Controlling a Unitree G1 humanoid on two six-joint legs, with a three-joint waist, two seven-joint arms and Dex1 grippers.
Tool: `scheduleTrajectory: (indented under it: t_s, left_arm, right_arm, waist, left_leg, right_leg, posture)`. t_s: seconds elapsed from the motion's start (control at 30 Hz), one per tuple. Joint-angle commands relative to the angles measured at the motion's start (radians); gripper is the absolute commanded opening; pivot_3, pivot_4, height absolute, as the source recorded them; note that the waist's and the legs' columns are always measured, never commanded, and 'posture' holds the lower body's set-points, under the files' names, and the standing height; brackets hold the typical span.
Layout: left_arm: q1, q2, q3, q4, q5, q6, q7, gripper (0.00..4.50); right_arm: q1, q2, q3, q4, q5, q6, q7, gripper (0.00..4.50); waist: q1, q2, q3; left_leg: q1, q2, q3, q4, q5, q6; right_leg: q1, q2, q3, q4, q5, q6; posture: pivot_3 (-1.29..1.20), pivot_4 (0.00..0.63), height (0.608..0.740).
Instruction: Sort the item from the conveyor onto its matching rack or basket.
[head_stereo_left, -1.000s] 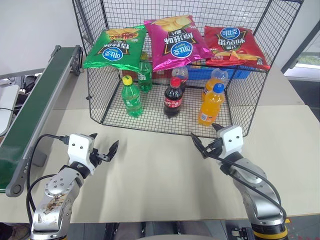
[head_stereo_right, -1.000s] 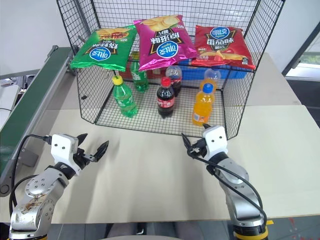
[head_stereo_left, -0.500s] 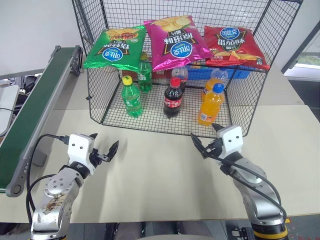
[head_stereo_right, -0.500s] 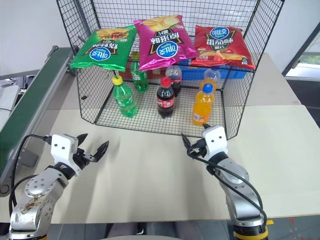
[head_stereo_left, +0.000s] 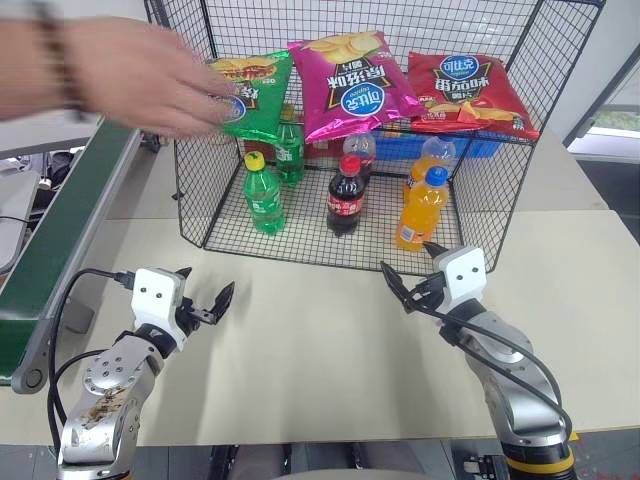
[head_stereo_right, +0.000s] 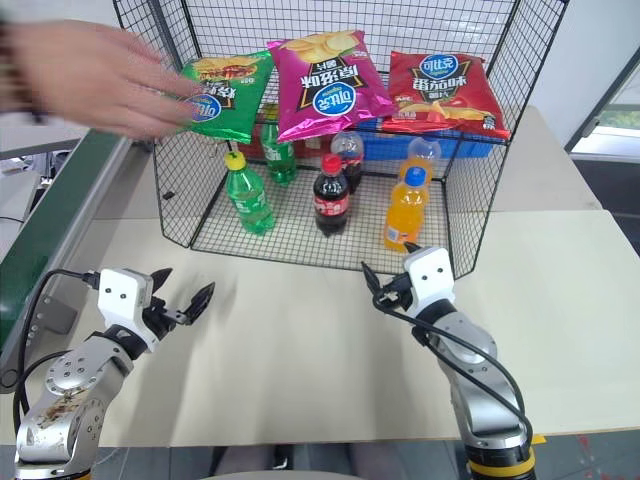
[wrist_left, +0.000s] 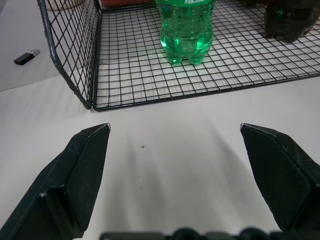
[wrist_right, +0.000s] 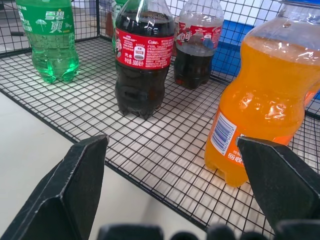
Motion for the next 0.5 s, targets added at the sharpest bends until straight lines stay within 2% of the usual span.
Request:
scheduleTrajectory:
  t_s: [0.03,0.5]
  left_arm:
    - [-0.009,0.013,0.020,-0.032,-0.014,-0.006,-0.008,4.45]
    - [-0.013,0.024,0.025,-0.029,-0.012,-0.004,-0.022,4.45]
  right_arm:
    - [-0.003,0.002,-0.009,-0.041,0.000,-0.002,-0.006,4.50]
    - [-0.001,0.005,-0.002,-0.028,-0.001,-0.019,0.000,4.50]
  waist:
    - [0.000,0.000,0.000]
    - [0.000,0.000,0.000]
  left_leg:
    - [0.000,0.000,0.000,0.000,0.000,0.000]
    - [0.000,0.000,0.000,0.001,0.000,0.000]
  right_leg:
    - [0.000,0.000,0.000,0.000,0.000,0.000]
    - [0.000,0.000,0.000,0.001,0.000,0.000]
  posture:
    - [0.00,0.150,0.740]
    - [0.00,0.150,0.740]
